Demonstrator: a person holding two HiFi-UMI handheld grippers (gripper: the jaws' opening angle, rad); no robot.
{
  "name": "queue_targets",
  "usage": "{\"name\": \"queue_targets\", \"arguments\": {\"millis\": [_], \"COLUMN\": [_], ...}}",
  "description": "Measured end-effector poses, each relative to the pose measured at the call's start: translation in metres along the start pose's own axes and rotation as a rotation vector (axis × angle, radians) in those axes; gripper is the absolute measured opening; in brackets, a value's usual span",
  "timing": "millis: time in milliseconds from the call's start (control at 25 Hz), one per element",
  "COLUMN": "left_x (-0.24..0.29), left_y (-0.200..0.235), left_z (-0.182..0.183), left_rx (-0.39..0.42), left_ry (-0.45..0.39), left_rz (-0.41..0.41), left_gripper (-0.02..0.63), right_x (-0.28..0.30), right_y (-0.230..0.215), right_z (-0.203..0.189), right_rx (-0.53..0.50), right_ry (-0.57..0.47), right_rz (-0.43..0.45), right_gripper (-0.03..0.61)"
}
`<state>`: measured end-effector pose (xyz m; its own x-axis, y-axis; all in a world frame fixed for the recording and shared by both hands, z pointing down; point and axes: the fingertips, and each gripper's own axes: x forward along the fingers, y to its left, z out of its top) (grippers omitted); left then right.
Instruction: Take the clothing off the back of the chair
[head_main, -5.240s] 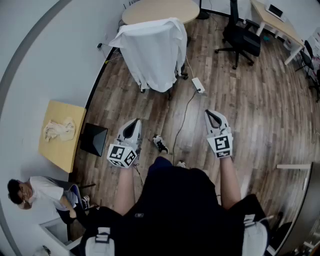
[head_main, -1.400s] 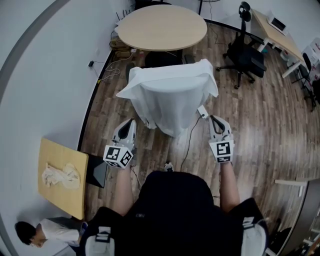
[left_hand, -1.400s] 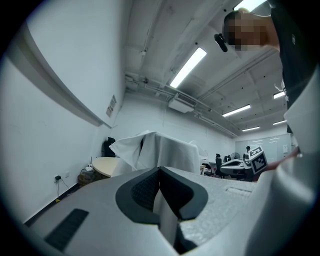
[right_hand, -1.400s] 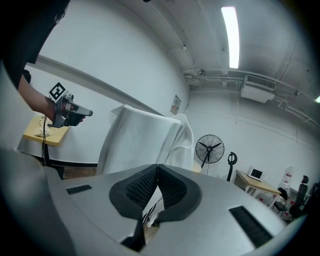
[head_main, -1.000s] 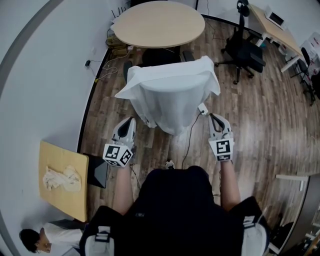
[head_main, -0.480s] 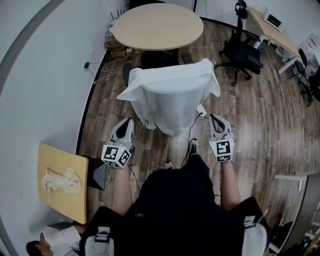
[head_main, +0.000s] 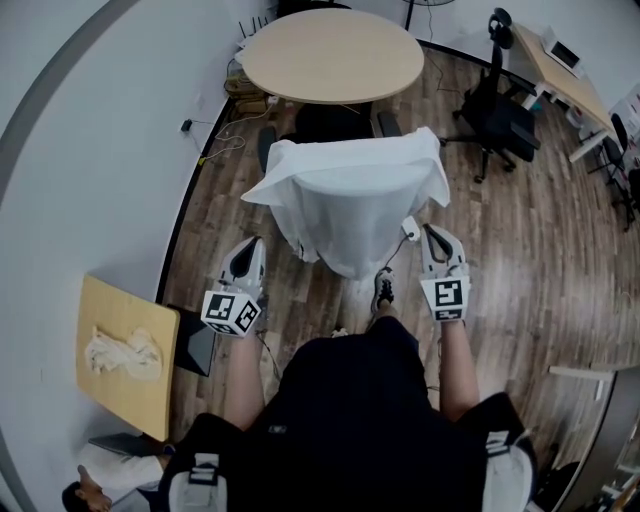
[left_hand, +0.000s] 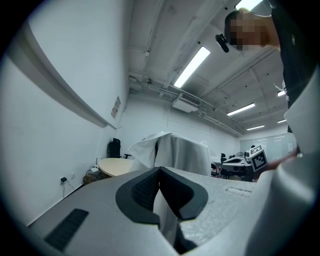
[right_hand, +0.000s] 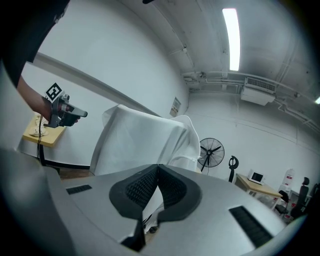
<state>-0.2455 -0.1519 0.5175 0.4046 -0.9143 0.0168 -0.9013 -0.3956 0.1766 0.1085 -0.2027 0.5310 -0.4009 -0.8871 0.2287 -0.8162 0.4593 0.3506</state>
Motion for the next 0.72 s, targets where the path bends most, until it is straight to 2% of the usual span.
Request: {"name": "queue_targets", "arguments": {"millis": [200,440,720], "left_x": [0.008,0.025,0.04], "left_y": [0.003,-0.002,0.001], "left_z": [0.008,0.021,0.03], "left_rx": [0.016,0.045,0.05], "left_ry": [-0.016,-0.044,-0.05], "left_rz": [0.015,0.009,0.016], "left_gripper": [0.002,0.002,0.002], "right_x": [0.001,-0.002,0.01], "right_y": [-0.007,-0.039,-0.065], "right_z": [0.018,0.058,0.057], "right_rx": [-0.016,-0.035,-0.059], "right_ry": [-0.051,-0.13,-0.111], "right_rz": [-0.013,-0.062,-0.117], "right_gripper": [-0.006,-0.006,0.006]}}
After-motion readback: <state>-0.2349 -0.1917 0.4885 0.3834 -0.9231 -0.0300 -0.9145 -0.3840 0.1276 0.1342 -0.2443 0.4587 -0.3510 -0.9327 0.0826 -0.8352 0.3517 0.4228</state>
